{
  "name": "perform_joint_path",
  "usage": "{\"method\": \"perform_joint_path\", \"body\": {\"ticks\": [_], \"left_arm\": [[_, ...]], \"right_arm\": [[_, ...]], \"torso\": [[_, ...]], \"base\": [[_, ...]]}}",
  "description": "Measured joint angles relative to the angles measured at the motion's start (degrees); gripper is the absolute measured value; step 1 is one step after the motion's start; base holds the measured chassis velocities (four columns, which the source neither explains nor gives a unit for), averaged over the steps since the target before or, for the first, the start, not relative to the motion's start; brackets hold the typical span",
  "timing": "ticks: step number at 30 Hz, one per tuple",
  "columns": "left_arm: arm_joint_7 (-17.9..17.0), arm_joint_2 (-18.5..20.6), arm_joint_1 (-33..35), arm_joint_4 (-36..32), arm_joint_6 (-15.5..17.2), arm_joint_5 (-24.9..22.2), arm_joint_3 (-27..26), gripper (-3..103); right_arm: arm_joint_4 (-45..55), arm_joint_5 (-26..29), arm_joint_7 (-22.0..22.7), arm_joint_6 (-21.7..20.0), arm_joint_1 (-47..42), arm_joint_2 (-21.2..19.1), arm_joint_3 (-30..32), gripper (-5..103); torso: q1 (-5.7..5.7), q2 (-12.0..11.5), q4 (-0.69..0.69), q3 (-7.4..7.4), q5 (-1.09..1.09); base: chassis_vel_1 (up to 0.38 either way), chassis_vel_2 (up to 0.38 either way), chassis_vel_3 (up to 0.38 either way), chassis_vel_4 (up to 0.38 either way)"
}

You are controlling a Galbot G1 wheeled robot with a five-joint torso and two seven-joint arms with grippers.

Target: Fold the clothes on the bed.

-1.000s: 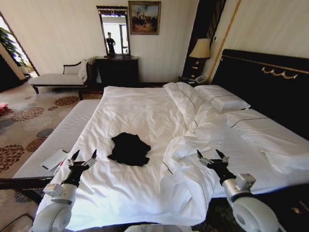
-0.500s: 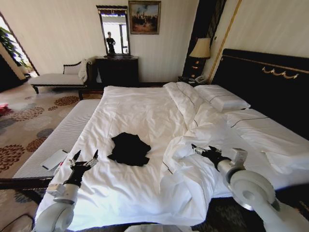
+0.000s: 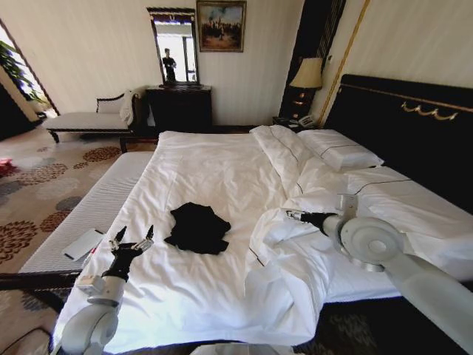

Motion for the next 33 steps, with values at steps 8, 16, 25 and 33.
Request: {"method": "perform_joint_path", "body": {"ticks": [8,16,25,33], "left_arm": [[0.08,-0.23,-0.39,1.03,-0.10,-0.11,-0.12,100],[0.21,-0.24,-0.79,1.87,-0.24,-0.45,-0.10,97],[0.27,-0.14,-1.07,2.33,-0.27,-1.41,-0.51,100],[0.22,-0.07,-1.66,2.76,-0.27,-1.49,-0.35,99]], "right_arm": [[-3.32,6.11,7.72,0.70,8.85,4.04,-9.43,100],[-10.13,5.82,13.01,0.39,10.47,8.98,-15.71,100],[-15.31,2.34,14.17,-0.99,9.02,12.27,-18.16,100],[-16.10,-0.13,12.51,-1.45,7.04,13.55,-17.52,88]], "torso": [[0.00,0.00,-0.01,0.00,0.00],[0.00,0.00,-0.01,0.00,0.02],[0.00,0.00,-0.01,0.00,0.01],[0.00,0.00,-0.01,0.00,0.01]], "base": [[0.000,0.000,0.000,0.000],[0.000,0.000,0.000,0.000],[0.000,0.000,0.000,0.000],[0.000,0.000,0.000,0.000]]}}
